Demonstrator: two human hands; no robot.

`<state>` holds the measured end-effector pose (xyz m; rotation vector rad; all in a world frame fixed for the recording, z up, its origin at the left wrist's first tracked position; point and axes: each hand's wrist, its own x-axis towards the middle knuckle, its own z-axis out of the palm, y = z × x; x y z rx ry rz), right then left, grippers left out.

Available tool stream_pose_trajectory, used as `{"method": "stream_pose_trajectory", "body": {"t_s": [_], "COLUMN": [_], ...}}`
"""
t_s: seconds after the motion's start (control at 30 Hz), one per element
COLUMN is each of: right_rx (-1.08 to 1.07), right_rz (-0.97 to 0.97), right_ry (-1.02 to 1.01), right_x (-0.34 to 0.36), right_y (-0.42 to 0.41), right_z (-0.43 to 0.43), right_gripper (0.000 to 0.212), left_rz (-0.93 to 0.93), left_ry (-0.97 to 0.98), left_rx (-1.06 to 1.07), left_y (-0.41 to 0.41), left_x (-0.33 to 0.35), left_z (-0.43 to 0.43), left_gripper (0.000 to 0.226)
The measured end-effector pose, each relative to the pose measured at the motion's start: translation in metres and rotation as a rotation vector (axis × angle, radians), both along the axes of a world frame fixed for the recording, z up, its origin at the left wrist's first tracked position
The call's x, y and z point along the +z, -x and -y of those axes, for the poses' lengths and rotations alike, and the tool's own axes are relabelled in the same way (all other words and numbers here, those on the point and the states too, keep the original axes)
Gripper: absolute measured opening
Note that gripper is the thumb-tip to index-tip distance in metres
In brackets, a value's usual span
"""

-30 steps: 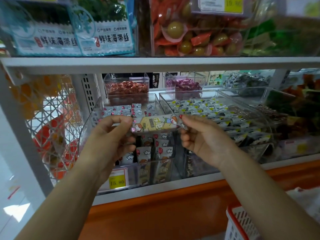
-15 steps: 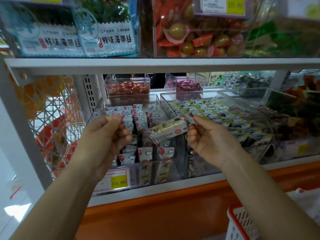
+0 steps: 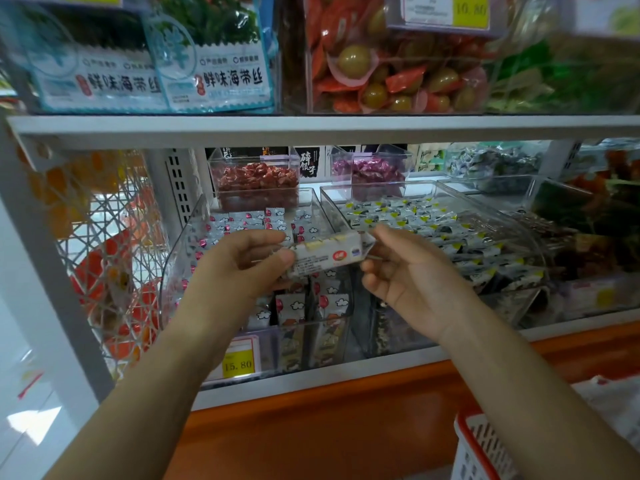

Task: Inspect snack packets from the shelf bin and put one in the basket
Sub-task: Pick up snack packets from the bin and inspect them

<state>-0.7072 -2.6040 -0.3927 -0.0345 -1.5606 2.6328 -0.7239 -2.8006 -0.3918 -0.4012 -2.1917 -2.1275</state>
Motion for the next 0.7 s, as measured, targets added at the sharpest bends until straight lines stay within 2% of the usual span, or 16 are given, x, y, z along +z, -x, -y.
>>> {"method": "stream_pose_trajectory", "body": {"t_s": [0.07,0.2,0.3,0.43,0.6,0.7], "right_rx": [0.018,-0.078,-0.108,-0.103,-0.088,-0.076], "right_rz": [-0.076,-0.148,-0.091,-0.024,0.034,0.043], "right_ry": [-0.088,-0.232,-0.157,-0.099,-0.030,-0.022], "right_x": [0.0008,0.0000,0.0007,0.0008,-0.0008,-0.0014], "right_y": [-0.0019,-0.0041,-0.0038,-0.0045,-0.0042,-0.0036], "right_z": [0.0006,0.0030,0.0025,0.0038,0.0026,0.0012], "right_gripper": [0.034,0.022,0.011,0.016,0.006,0.016], "left_rz": [0.019,0.027,0.063,0.115,0.146,0.141], "left_ry": [-0.054,-0.073,-0.113,-0.147,-0.199,-0.194], "left_rx": [0.008,-0.036,-0.138,-0.188,-0.207,-0.186], "left_y": [0.0017,0.0018,0.0002,-0.0012,-0.0046,-0.0050], "left_x": [0.0000,0.0005,0.0031,0.0051,0.0067,0.0068], "left_z": [0.0003,0.0015,0.0034,0.0050,0.0034,0.0026], "left_gripper": [0.019,0.024,0.033,0.025,0.026,0.026]}}
